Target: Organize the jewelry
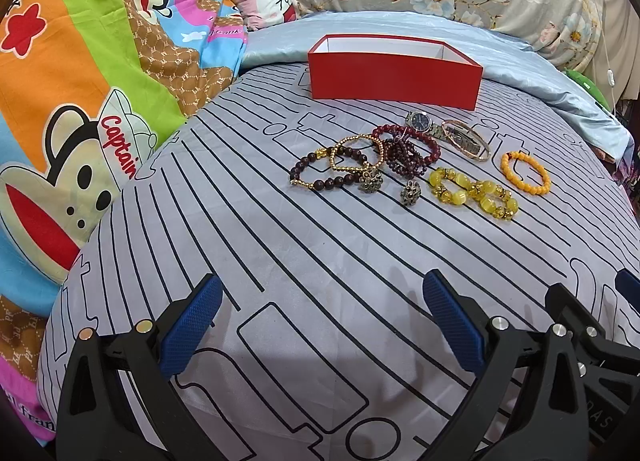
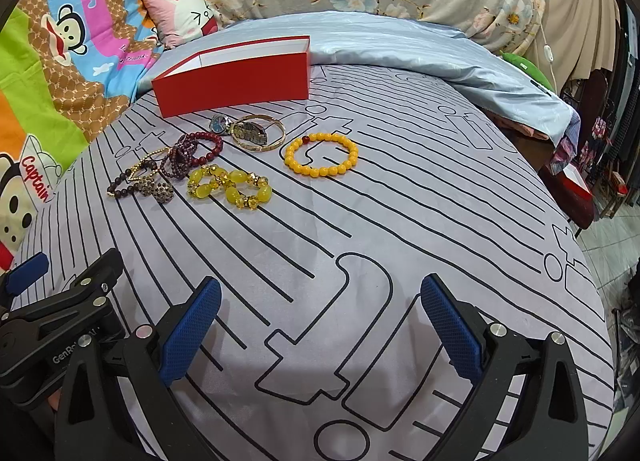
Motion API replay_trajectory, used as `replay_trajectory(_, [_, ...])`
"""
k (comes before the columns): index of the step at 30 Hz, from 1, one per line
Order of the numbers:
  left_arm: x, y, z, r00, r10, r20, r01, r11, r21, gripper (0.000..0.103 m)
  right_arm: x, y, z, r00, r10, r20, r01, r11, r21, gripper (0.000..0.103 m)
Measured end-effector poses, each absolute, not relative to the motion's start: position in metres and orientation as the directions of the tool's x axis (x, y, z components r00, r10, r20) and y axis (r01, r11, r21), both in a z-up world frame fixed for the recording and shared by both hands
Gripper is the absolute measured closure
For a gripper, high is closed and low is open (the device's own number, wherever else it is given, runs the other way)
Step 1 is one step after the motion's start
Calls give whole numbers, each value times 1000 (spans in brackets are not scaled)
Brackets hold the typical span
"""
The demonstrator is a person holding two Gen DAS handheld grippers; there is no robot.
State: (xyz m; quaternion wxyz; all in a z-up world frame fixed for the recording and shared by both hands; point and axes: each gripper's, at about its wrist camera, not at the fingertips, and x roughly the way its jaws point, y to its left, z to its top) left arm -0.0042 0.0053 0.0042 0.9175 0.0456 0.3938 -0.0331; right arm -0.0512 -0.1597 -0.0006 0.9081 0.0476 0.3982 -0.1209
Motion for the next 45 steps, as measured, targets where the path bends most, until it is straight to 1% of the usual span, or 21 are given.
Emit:
replay_trajectory(21, [-4,4,7,690,-23,-723,94,994,58,7,-51,-159,-1,653,-180,-735,255,967,-10,7])
replay_trajectory(25, [-2,10,5,681,-37,-731,89,995,33,7,-51,-163,-1,652,-176,-738,256,967,-4,7])
replay_trajectory(31, [4,26,3,665,-79,-742,59,997,-53,7,-51,-165,-1,648,-167,-744,257,966,8,7])
replay_trajectory(34, [9,35,1,654,-81,-752,41,997,-71,7,-50,-163,-2,645,-161,-747,252,968,9,7])
replay_trajectory(38, [20,51,2,643,-70,-763,25,997,-71,7,-49,-163,-2,643,-153,-750,244,970,11,7])
replay_trajectory(45, [49,72,14,667,-40,-744,-9,998,-62,8,-47,-162,-2,641,-150,-752,238,971,9,7])
